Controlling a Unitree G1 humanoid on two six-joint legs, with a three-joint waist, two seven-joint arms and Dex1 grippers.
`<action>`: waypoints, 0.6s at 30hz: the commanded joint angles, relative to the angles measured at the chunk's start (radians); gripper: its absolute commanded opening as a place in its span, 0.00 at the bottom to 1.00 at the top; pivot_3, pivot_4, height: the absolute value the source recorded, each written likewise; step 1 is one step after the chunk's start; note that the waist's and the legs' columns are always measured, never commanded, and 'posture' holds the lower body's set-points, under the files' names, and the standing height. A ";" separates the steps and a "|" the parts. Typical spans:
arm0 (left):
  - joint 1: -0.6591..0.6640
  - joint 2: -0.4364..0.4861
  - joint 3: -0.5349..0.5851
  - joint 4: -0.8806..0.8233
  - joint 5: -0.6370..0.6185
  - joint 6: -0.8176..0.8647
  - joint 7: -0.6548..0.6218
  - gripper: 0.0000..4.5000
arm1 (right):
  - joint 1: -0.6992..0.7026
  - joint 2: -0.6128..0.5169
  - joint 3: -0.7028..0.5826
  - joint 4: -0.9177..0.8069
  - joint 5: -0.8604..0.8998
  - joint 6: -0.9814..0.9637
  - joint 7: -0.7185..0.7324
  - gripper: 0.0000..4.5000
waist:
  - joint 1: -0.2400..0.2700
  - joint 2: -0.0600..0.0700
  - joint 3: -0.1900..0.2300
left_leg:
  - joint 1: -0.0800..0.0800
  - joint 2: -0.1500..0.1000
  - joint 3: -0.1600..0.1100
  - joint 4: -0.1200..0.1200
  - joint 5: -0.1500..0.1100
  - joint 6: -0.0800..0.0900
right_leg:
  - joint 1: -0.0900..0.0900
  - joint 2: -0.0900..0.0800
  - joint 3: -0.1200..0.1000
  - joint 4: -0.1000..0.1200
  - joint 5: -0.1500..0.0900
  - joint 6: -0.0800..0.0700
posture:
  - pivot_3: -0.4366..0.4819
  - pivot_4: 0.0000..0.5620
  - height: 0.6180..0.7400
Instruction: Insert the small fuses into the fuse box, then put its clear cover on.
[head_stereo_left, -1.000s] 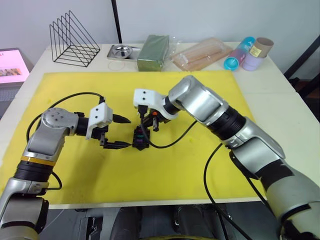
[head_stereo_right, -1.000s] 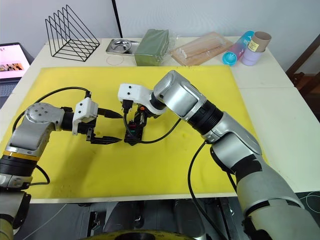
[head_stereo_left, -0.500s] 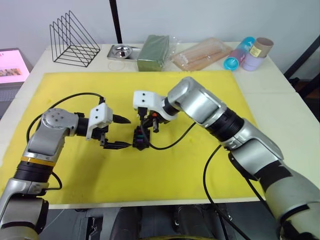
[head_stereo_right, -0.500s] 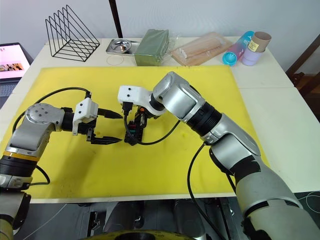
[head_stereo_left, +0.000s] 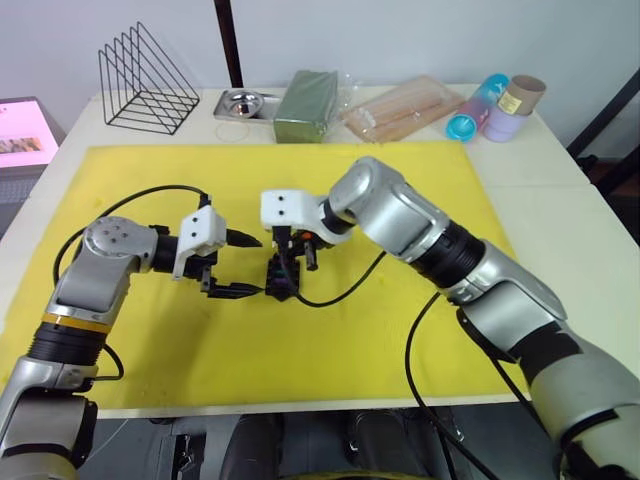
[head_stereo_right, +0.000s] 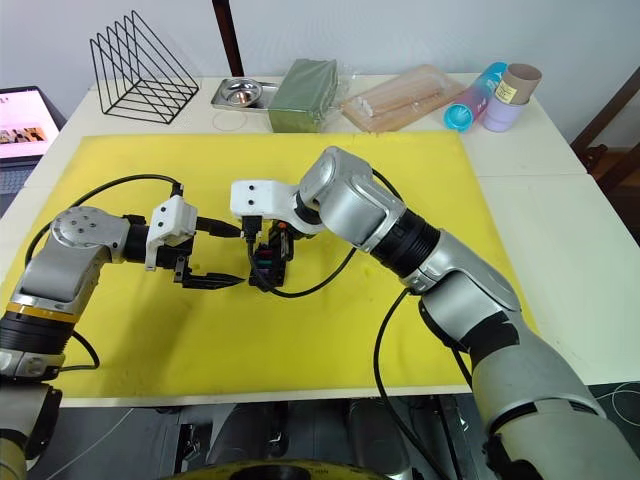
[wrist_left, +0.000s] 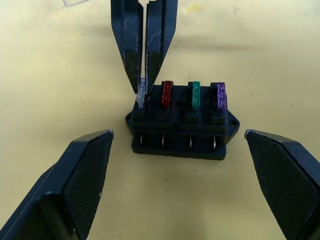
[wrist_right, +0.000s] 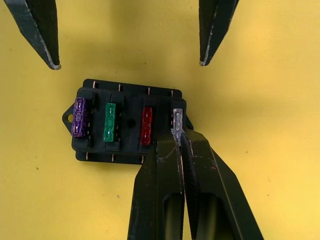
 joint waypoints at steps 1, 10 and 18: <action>-0.002 0.003 0.011 -0.031 -0.008 -0.006 0.003 1.00 | 0.027 0.016 0.042 -0.020 -0.002 0.013 0.030 0.01 | 0.000 0.000 0.000 | 0.000 0.000 0.000 0.000 0.000 0.000 | 0.000 0.000 0.000 0.000 0.000 0.000 | 0.48 0.27 1.00; -0.001 0.001 0.008 -0.034 -0.006 -0.007 0.006 1.00 | 0.027 0.016 0.034 -0.037 -0.005 0.030 0.037 0.01 | 0.000 0.000 0.000 | 0.000 0.000 0.000 0.000 0.000 0.000 | 0.000 0.000 0.000 0.000 0.000 0.000 | 0.48 0.27 1.00; -0.005 -0.001 0.005 -0.028 -0.003 -0.011 0.003 1.00 | 0.022 0.023 0.018 -0.038 0.003 0.047 0.037 0.06 | 0.000 0.000 0.000 | 0.000 0.000 0.000 0.000 0.000 0.000 | 0.000 0.000 0.000 0.000 0.000 0.000 | 0.48 0.27 1.00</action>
